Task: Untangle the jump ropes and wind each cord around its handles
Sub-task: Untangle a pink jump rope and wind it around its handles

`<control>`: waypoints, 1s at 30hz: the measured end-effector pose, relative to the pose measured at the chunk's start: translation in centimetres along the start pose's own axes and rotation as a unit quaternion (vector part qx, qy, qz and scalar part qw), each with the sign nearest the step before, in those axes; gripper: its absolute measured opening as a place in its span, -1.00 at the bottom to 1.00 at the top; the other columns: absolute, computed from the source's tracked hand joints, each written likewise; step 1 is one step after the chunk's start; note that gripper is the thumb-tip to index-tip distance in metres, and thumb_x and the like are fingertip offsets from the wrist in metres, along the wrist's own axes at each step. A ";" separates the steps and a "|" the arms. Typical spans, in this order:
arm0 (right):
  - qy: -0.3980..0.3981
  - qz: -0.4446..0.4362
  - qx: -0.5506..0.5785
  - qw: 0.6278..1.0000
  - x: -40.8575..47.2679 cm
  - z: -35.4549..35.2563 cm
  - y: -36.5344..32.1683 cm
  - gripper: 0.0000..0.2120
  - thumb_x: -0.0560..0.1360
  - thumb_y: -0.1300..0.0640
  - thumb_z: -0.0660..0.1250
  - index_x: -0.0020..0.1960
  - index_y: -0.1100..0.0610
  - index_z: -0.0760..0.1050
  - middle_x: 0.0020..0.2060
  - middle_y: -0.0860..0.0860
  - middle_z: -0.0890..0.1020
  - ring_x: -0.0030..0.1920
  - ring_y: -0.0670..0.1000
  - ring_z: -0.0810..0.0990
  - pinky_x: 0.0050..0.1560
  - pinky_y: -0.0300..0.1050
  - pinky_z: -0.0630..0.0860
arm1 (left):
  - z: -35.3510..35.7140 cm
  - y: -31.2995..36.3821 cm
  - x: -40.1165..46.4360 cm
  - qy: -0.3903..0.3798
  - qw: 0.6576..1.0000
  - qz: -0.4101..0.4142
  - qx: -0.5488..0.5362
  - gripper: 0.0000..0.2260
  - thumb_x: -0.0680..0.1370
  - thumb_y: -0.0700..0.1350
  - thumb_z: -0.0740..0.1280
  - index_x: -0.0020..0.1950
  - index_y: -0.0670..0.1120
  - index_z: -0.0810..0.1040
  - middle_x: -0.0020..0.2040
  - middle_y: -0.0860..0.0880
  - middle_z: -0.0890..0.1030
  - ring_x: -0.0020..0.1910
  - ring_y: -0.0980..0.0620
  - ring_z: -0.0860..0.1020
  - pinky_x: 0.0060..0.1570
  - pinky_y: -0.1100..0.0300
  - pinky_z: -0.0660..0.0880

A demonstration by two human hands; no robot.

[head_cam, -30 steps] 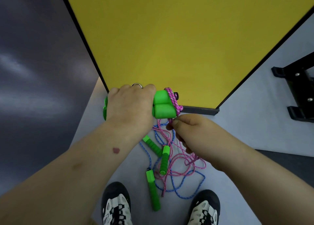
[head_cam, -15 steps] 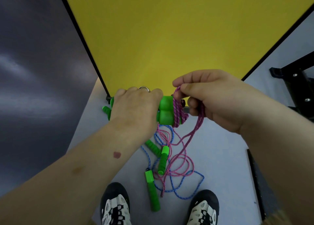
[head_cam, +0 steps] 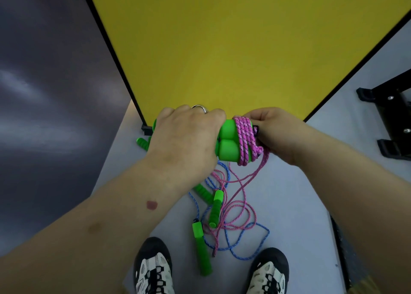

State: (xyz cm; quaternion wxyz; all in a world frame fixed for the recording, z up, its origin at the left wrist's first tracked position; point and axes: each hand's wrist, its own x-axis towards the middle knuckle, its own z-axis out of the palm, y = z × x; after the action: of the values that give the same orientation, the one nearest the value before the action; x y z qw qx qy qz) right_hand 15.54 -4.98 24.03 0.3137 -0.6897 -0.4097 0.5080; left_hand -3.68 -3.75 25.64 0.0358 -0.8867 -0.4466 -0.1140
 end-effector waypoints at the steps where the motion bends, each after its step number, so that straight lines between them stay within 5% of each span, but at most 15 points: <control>1: -0.005 0.008 -0.012 1.000 0.0 0.2 0.6 -0.89 0.48 0.19 0.44 -0.21 0.19 0.66 -0.29 0.24 0.61 -0.28 0.10 0.49 -0.18 0.04 0.53 | 0.1 -0.1 0.0 -0.003 1.000 -0.007 -0.007 -0.68 0.31 -0.07 0.40 -0.15 0.08 0.26 -0.29 0.08 0.31 -0.22 -0.04 0.28 -0.20 0.07 0.11; 6: 0.002 0.023 -0.036 0.999 -1.3 1.6 2.5 -0.67 0.64 0.11 0.27 -0.29 0.09 0.54 -0.50 -0.02 0.48 -0.42 0.00 0.35 -0.35 -0.11 0.37 | 0.4 -0.7 0.3 -0.010 0.999 -0.035 -0.027 -0.69 0.30 -0.09 0.38 -0.16 0.07 0.26 -0.27 0.08 0.34 -0.22 -0.06 0.29 -0.19 0.07 0.15; 13: -0.041 0.008 -0.060 0.997 -5.3 4.1 2.9 -0.59 0.67 -0.10 0.14 -0.19 0.09 0.56 -0.44 -0.02 0.49 -0.38 0.05 0.43 -0.28 0.01 0.42 | 0.8 -1.2 0.7 -0.022 0.996 -0.079 -0.017 -0.71 0.31 -0.11 0.38 -0.14 0.07 0.28 -0.25 0.06 0.36 -0.20 -0.12 0.40 -0.16 0.05 0.21; 30: -0.021 -0.035 -0.027 0.999 -7.6 2.3 -2.4 -0.62 0.51 -0.15 0.37 -0.15 0.19 0.60 -0.42 0.05 0.44 -0.44 0.05 0.39 -0.28 0.02 0.40 | 1.4 -0.7 0.4 -0.045 0.997 -0.067 0.004 -0.69 0.35 -0.11 0.39 -0.13 0.07 0.25 -0.27 0.06 0.27 -0.18 -0.07 0.29 -0.13 0.05 0.17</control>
State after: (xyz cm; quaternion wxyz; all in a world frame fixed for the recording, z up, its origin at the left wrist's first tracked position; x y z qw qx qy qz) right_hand 11.63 -10.53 28.77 0.3035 -0.6726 -0.4537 0.4996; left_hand -3.80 -2.78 24.29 0.0109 -0.8587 -0.5070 -0.0742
